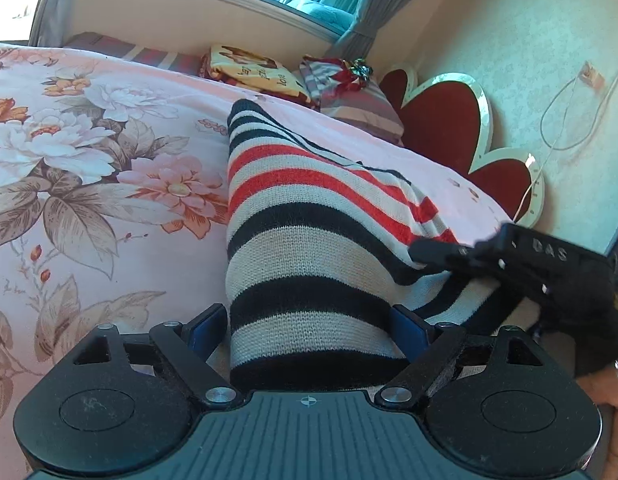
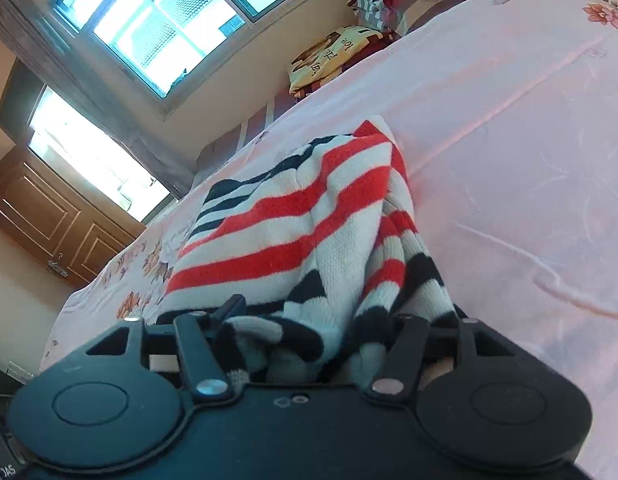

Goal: Fold small clothes

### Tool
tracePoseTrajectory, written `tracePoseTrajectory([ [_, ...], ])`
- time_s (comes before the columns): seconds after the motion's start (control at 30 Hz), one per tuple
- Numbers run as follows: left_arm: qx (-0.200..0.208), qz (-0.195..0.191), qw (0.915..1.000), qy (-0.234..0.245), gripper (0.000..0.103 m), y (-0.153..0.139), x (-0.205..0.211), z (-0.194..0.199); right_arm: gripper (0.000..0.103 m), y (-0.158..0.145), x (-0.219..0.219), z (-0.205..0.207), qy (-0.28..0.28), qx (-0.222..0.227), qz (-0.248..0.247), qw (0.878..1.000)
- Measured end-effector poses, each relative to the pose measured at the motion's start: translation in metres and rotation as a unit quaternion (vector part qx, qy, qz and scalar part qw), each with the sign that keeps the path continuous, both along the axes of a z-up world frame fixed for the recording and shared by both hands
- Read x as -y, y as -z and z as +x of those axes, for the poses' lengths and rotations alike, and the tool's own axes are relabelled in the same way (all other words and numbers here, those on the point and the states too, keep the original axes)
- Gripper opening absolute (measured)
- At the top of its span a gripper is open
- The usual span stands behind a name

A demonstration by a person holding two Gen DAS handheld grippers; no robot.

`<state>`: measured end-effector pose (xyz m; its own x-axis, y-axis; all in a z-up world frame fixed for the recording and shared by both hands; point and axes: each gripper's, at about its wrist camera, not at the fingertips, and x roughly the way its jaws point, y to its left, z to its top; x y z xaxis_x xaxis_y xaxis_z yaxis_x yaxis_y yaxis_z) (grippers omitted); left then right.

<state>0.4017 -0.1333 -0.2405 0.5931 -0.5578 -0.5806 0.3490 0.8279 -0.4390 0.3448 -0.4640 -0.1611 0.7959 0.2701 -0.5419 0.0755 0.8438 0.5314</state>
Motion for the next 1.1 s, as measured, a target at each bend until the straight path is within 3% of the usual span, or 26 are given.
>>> tracePoseTrajectory([
  [0.1,0.010,-0.005,0.9999,-0.009,0.086,-0.002,0.000,-0.001,0.032,-0.014,-0.011,0.006,-0.016,0.034,-0.061,0.997],
  [0.2,0.021,-0.022,0.9993,-0.021,0.087,-0.006,0.000,0.000,0.026,-0.042,-0.025,0.005,-0.052,0.102,-0.123,0.986],
  [0.27,0.014,-0.021,0.9994,-0.025,0.090,-0.006,0.003,0.005,0.025,-0.050,-0.024,0.010,-0.057,0.104,-0.136,0.984],
  [0.43,0.001,0.018,0.9998,0.012,0.091,0.006,0.020,0.015,0.022,-0.002,0.013,0.013,0.004,-0.001,-0.113,0.994],
  [0.63,-0.002,0.015,0.9997,0.021,0.091,-0.003,0.013,0.013,0.035,-0.021,0.022,-0.015,-0.012,0.008,-0.073,0.997],
  [0.8,0.003,0.028,0.9991,0.033,0.091,-0.003,0.008,0.013,0.035,-0.018,0.034,-0.038,-0.006,-0.021,-0.041,0.999],
  [1.1,-0.003,0.045,0.9972,0.059,0.091,-0.001,0.020,0.006,0.039,-0.014,0.032,-0.064,-0.003,-0.030,-0.045,0.999],
])
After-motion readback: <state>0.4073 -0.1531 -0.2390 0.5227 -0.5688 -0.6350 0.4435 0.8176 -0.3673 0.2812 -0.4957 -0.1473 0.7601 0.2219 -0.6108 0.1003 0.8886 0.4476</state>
